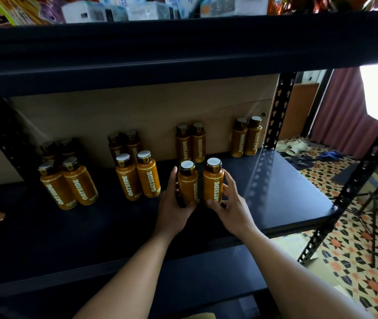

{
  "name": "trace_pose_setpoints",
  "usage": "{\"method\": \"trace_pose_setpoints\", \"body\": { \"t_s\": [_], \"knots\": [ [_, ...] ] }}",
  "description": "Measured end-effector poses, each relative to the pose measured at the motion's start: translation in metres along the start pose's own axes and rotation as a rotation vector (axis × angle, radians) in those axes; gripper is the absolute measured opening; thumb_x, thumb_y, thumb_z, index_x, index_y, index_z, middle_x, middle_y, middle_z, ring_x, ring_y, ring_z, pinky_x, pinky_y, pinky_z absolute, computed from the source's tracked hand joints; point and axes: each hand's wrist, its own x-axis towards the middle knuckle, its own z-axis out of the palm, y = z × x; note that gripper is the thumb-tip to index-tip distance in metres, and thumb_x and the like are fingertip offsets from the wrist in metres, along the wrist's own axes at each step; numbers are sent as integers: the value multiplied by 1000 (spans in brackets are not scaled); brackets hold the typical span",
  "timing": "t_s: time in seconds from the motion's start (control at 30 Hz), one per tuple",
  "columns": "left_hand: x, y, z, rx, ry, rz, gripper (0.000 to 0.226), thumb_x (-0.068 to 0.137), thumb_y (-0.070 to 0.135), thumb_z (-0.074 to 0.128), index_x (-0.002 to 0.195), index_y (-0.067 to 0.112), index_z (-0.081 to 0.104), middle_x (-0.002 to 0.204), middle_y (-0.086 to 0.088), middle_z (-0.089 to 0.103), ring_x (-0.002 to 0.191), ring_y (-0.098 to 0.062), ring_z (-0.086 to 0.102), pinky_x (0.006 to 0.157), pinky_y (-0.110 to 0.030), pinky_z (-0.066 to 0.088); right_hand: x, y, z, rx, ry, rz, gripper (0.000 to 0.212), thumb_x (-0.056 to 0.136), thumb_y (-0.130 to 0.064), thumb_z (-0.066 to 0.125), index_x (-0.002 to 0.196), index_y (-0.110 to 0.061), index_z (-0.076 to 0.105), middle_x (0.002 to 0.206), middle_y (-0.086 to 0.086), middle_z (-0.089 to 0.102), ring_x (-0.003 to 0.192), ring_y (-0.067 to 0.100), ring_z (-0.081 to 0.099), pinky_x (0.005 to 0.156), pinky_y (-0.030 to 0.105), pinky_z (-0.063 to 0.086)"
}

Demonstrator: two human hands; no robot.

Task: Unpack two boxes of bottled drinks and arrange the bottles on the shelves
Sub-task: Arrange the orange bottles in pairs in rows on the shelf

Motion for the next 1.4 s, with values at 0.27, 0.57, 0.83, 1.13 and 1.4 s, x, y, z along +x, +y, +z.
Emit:
{"method": "trace_pose_setpoints", "body": {
  "t_s": [0.27, 0.57, 0.83, 1.13, 1.4],
  "knots": [
    [0, -5, -1, 9, -25, -17, 113, 81, 14, 83, 158, 49, 7, 129, 36, 47, 121, 14, 47, 105, -30, 44, 0, 1, -1, 14, -3, 6, 98, 92, -31, 77, 152, -62, 7, 140, -18, 53, 126, 8, 58, 104, 43, 53],
    [-1, -4, -1, 58, -39, 14, 108, 83, 15, 81, 157, 49, 10, 127, 44, 39, 132, -7, 48, 106, -36, 47, 3, 4, -2, 63, -58, 31, 98, 92, -20, 77, 156, -58, 12, 132, -27, 54, 120, -5, 56, 103, 32, 52],
    [-3, 0, -1, 69, -33, 24, 112, 84, 21, 81, 154, 59, 3, 144, 26, 41, 133, -6, 46, 109, -44, 47, 2, 0, -3, 55, -64, 20, 101, 92, -22, 77, 153, -64, 8, 137, -25, 54, 125, 3, 58, 107, 37, 51],
    [-7, -1, 3, 214, -21, 112, 115, 86, 26, 79, 153, 58, -9, 156, 6, 40, 136, 0, 41, 111, -36, 42, 1, -2, 0, -25, -53, -29, 111, 93, -24, 74, 153, -63, -11, 154, -9, 51, 134, 18, 57, 109, 49, 49],
    [4, -2, 5, 242, -44, 117, 112, 91, 27, 75, 153, 57, -14, 158, 7, 37, 137, 4, 35, 114, -37, 40, 14, 1, -3, -63, -77, -59, 108, 94, -27, 74, 154, -61, -10, 145, -8, 59, 125, 22, 64, 104, 50, 52]
  ]
}}
